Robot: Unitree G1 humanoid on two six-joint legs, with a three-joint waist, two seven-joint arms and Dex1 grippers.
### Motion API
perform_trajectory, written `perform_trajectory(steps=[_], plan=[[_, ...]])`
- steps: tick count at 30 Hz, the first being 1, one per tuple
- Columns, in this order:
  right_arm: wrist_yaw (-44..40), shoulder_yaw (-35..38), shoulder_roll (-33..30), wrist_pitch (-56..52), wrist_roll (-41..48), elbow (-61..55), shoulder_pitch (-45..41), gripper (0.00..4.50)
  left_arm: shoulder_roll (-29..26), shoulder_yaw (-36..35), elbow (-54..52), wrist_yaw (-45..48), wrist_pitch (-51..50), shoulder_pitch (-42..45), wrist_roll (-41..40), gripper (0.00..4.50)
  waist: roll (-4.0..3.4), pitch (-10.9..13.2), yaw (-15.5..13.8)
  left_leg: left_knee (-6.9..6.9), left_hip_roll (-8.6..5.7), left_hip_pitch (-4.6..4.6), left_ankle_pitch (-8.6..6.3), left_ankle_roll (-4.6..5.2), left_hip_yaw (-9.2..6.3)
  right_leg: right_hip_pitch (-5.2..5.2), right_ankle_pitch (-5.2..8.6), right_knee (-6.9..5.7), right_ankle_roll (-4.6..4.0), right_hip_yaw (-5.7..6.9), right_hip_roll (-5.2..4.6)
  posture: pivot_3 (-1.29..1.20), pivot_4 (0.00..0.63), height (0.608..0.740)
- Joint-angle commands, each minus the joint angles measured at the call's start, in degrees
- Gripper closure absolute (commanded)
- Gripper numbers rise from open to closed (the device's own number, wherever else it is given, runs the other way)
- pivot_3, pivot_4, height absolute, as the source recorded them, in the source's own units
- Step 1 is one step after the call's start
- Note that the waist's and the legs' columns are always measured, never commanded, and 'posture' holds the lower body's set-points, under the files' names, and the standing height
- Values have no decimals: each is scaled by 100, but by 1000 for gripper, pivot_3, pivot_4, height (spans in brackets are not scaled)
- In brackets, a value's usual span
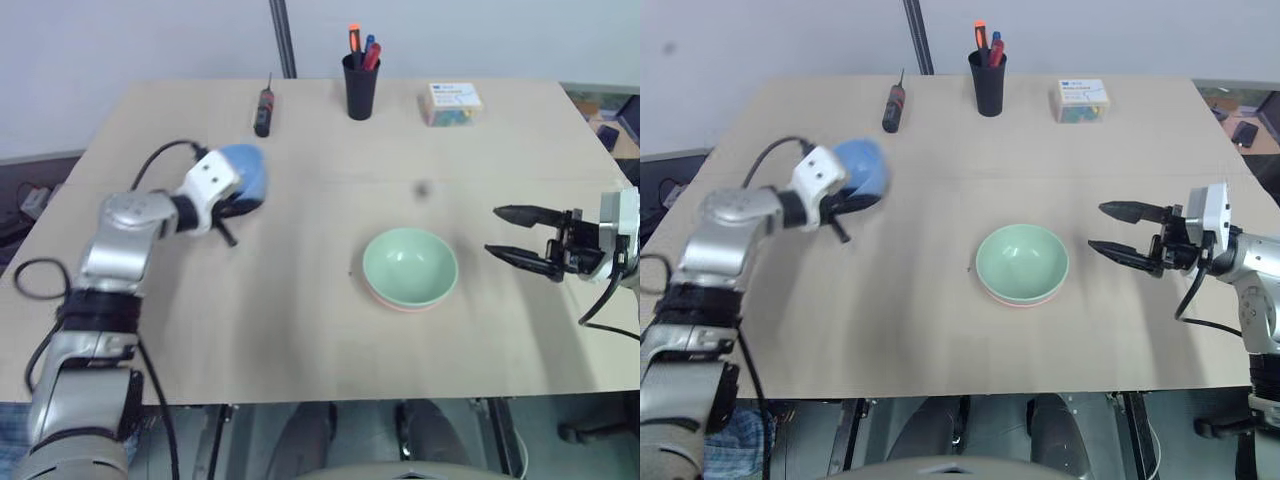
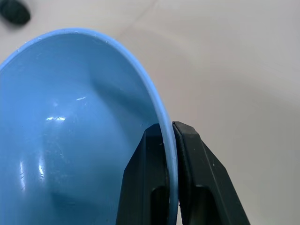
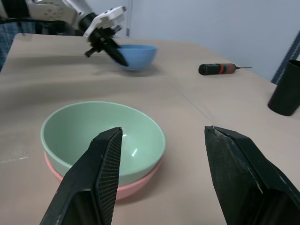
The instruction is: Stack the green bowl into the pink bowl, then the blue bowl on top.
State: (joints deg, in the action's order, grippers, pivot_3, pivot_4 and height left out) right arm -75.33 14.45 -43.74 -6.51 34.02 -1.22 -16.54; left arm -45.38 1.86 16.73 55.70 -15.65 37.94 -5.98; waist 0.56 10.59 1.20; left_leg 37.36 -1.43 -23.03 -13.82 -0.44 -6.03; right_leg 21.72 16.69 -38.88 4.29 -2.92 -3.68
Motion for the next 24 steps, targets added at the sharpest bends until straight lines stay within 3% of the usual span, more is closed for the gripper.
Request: perform_trajectory(steps=[1, 11, 24], plan=[[-58, 78, -44, 55, 83, -98, -31, 1566, 390, 389, -603, 392, 317, 762, -87, 4427, 0, 0, 22, 1, -1, 0, 0, 0, 4, 0, 0, 0, 0, -4, 0, 0, 150, 740], [-123, 34, -84, 64, 46, -34, -115, 1566, 1168, 1155, -1611, 1544, 716, 1133, -519, 4427, 1, 1, 125, -2, 3, 4, 1, 0, 18, 2, 0, -1, 1, -16, 4, 0, 150, 740], [-72, -27, -58, 57, 26, -128, -121, 1566, 1465, 1696, -2199, 2581, 1285, 814, -850, 4427, 1, 1, 116, 1, 3, 6, 1, 1, 16, -1, 0, -2, 1, -15, 5, 0, 150, 740]])
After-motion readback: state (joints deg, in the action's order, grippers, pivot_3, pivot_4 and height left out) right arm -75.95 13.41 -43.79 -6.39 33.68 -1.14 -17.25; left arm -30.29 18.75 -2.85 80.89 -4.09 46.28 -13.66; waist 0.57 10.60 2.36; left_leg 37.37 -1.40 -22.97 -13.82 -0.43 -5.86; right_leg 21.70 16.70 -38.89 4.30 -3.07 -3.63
